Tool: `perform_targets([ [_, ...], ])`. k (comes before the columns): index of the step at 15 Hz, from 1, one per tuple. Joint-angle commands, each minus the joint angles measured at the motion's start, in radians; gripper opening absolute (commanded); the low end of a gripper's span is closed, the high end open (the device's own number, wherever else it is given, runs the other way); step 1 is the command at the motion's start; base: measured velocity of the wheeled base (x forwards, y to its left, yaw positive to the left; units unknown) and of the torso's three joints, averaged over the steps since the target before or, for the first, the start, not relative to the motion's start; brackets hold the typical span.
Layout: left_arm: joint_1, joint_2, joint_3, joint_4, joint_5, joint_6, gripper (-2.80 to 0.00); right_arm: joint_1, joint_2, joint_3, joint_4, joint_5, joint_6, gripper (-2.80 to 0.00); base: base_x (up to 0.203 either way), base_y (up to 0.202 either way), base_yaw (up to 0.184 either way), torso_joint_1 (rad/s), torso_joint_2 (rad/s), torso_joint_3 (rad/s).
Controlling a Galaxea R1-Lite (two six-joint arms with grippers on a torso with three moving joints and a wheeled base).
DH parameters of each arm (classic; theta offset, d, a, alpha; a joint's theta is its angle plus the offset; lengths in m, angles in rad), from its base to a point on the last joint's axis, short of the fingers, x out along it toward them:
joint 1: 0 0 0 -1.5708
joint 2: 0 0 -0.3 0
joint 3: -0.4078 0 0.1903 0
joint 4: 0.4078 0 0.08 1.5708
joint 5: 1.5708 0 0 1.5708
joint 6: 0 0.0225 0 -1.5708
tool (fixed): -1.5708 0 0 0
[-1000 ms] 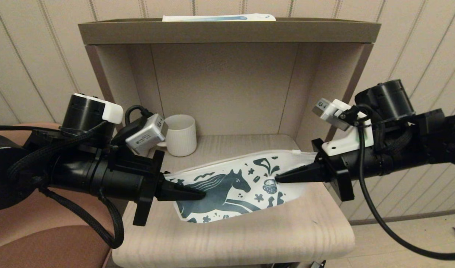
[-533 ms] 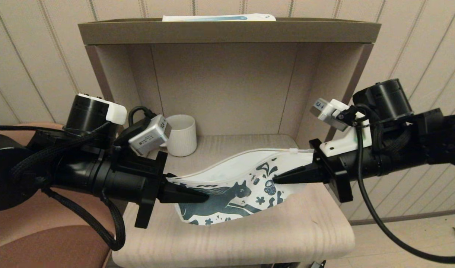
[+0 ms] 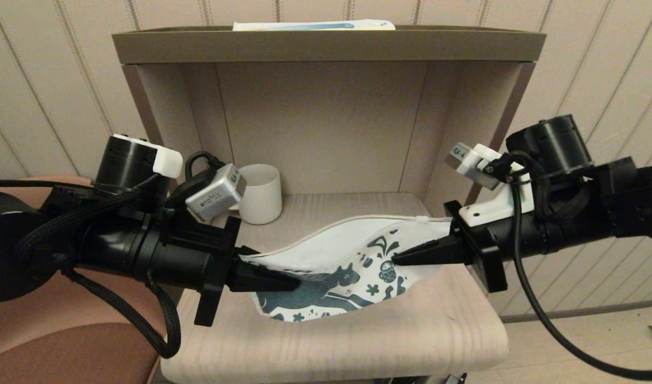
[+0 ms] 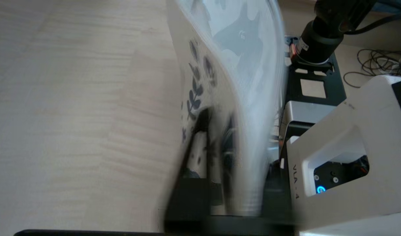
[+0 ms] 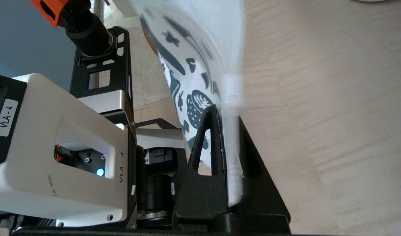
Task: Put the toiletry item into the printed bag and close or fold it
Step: Hand it to the other hand
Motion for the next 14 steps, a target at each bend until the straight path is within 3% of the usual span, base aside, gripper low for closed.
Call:
perform_targets([
  [1, 0.001, 0.003, -0.004, 0.0, -0.006, 0.001, 0.0, 0.0, -0.001, 0.0, 0.001, 0.006, -0.003, -2.8, 0.0, 0.0, 0.0, 0.0, 0.0, 0.0],
  [4, -0.001, 0.001, -0.021, -0.003, -0.006, -0.057, 0.0, -0.003, -0.001, 0.004, 0.001, 0.006, -0.003, -2.8, 0.0, 0.0, 0.0, 0.0, 0.0, 0.0],
  [14, 0.004, -0.025, -0.022, -0.004, -0.025, -0.058, 0.0, -0.014, -0.032, 0.044, 0.002, 0.005, -0.003, -2.8, 0.0, 0.0, 0.0, 0.0, 0.0, 0.0],
])
